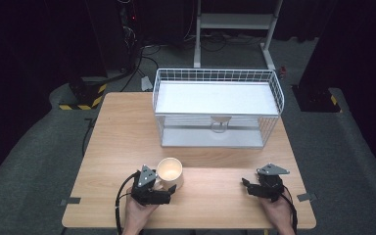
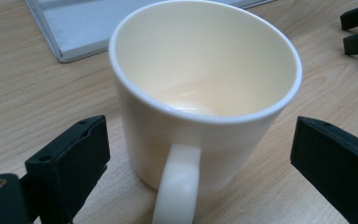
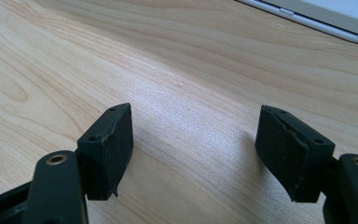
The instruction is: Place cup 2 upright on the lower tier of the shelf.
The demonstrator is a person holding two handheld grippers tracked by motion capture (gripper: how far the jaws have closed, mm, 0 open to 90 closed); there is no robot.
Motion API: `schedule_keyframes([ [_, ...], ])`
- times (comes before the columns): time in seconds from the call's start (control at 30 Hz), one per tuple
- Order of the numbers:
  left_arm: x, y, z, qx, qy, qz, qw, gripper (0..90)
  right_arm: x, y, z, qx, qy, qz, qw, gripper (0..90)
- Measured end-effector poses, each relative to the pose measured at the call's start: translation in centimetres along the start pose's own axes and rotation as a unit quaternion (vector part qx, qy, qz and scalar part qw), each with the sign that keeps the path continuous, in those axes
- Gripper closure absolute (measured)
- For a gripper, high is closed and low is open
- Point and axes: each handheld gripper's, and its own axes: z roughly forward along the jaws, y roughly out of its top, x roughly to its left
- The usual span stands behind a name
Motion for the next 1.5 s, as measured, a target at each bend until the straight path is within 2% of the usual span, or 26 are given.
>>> schedule_keyframes([
  [0.33, -0.2, 0.6, 1.0, 0.005, 0.004, 0.015, 0.9999, 5.0, 0.0, 0.0, 0.0, 0.000, 0.000, 0.000, 1.0000, 27.9],
  [0.47, -0.2, 0.8, 1.2, 0.001, 0.005, 0.010, 0.9999, 5.8, 0.0, 0.0, 0.0, 0.000, 0.000, 0.000, 1.0000, 27.9],
  [0.7, -0.1, 1.1, 1.7, 0.003, 0.008, 0.015, 0.9999, 6.1, 0.0, 0.0, 0.0, 0.000, 0.000, 0.000, 1.0000, 27.9],
  [0.73, -0.2, 1.1, 1.7, 0.002, 0.007, 0.010, 0.9999, 6.1, 0.0, 0.0, 0.0, 0.000, 0.000, 0.000, 1.0000, 27.9],
  [1.0, -0.1, 1.3, 2.5, 0.001, 0.016, 0.017, 0.9997, 6.7, 0.0, 0.0, 0.0, 0.000, 0.000, 0.000, 1.0000, 27.9],
  [1.07, -0.1, 1.3, 2.6, -0.001, 0.015, 0.010, 0.9998, 7.6, 0.0, 0.0, 0.0, 0.000, 0.000, 0.000, 1.0000, 27.9],
  [1.4, -0.1, 1.3, 2.9, -0.001, 0.015, 0.005, 0.9999, 7.7, 0.0, 0.0, 0.0, 0.000, 0.000, 0.000, 1.0000, 27.9],
  [1.5, -0.3, 1.4, 3.0, -0.001, 0.026, 0.007, 0.9996, 7.8, 0.0, 0.0, 0.0, 0.000, 0.000, 0.000, 1.0000, 27.9],
])
